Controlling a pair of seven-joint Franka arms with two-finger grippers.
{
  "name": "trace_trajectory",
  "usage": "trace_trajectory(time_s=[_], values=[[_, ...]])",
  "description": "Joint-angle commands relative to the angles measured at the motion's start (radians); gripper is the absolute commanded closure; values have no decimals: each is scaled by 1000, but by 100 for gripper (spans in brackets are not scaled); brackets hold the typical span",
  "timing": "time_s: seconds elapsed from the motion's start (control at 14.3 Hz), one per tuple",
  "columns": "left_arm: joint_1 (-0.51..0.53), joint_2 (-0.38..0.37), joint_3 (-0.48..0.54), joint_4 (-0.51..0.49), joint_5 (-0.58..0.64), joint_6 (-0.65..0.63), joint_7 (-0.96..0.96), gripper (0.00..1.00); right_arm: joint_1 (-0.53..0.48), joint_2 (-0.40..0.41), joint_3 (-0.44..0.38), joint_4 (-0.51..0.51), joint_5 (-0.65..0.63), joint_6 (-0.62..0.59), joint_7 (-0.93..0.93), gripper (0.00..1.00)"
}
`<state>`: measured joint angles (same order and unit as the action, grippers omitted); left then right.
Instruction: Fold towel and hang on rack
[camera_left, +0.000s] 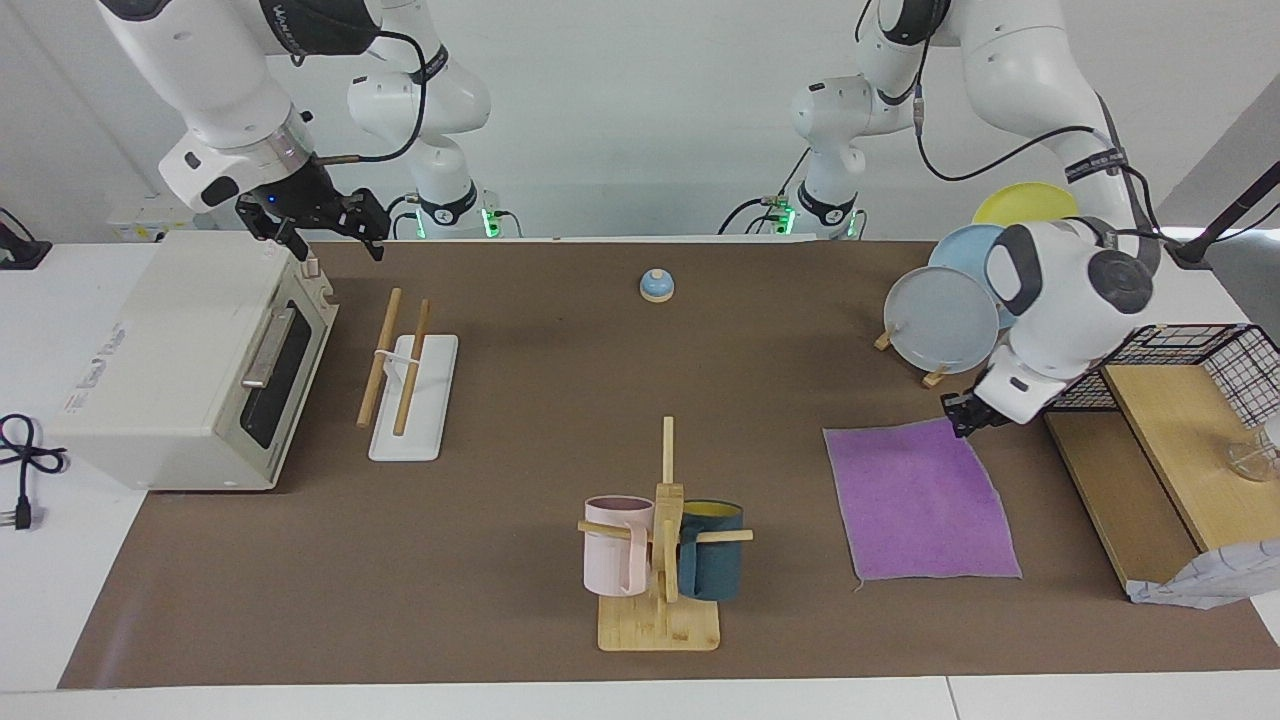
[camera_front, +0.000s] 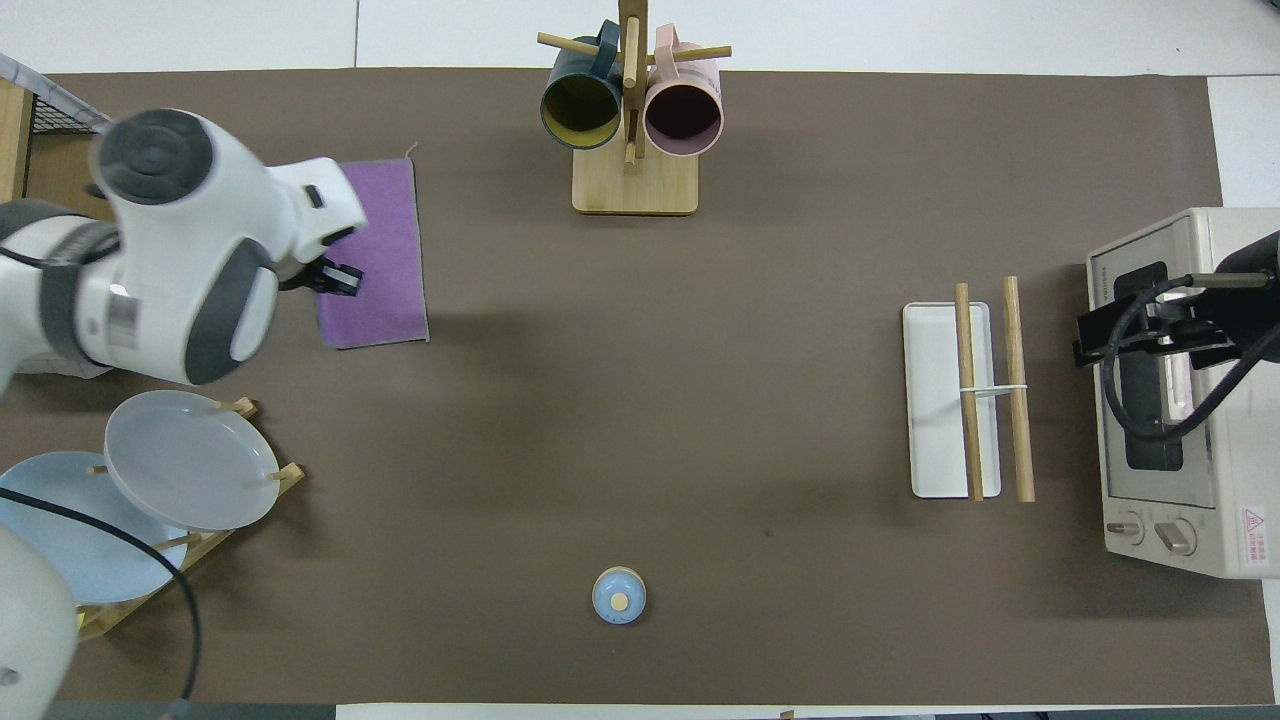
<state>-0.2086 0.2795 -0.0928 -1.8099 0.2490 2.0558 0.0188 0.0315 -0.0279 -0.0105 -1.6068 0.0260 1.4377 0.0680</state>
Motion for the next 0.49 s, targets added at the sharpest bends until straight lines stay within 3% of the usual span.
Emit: trace_trajectory(time_s=[0.0,0.14,0.42], values=[[-104,18,24,-132,84,116,-118,100,-16,-29,1,-41,23,27,-33,0],[-121,35,22,-176,108,171,-180,100,-18,-29,1,-39,28,32,-34,0],[-112,35,19,-172,78,168,-234,100,-5,-29,1,-41,32,32,-31,0]])
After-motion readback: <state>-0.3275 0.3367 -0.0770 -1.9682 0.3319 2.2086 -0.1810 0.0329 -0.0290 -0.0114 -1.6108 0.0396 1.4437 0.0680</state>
